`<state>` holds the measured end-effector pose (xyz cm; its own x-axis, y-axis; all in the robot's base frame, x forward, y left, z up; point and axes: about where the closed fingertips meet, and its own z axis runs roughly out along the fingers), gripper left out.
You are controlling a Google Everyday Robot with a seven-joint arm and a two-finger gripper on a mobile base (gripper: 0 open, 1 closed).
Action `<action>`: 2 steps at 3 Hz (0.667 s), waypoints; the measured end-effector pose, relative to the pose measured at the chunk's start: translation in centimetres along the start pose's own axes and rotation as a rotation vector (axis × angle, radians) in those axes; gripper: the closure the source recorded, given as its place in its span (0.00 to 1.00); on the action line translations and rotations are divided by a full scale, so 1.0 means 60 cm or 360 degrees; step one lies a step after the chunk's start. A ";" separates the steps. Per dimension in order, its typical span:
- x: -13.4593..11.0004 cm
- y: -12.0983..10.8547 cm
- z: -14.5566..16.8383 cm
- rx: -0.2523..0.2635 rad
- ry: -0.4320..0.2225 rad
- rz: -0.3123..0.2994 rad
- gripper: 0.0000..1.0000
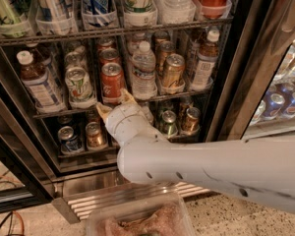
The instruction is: Pick coke can from middle shelf of fridge
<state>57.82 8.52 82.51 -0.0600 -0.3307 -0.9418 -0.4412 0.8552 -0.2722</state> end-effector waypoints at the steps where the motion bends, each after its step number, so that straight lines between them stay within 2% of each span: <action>1: 0.008 -0.019 0.003 0.0084 0.0017 0.0013 0.43; 2: 0.009 -0.036 0.008 0.0140 0.0015 0.0026 0.43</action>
Offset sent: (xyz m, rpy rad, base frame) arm 0.0229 -0.0287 -0.0022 0.0090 -0.0186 -0.1317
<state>59.18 6.68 82.51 -0.0753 -0.3202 -0.9443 -0.3600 0.8919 -0.2737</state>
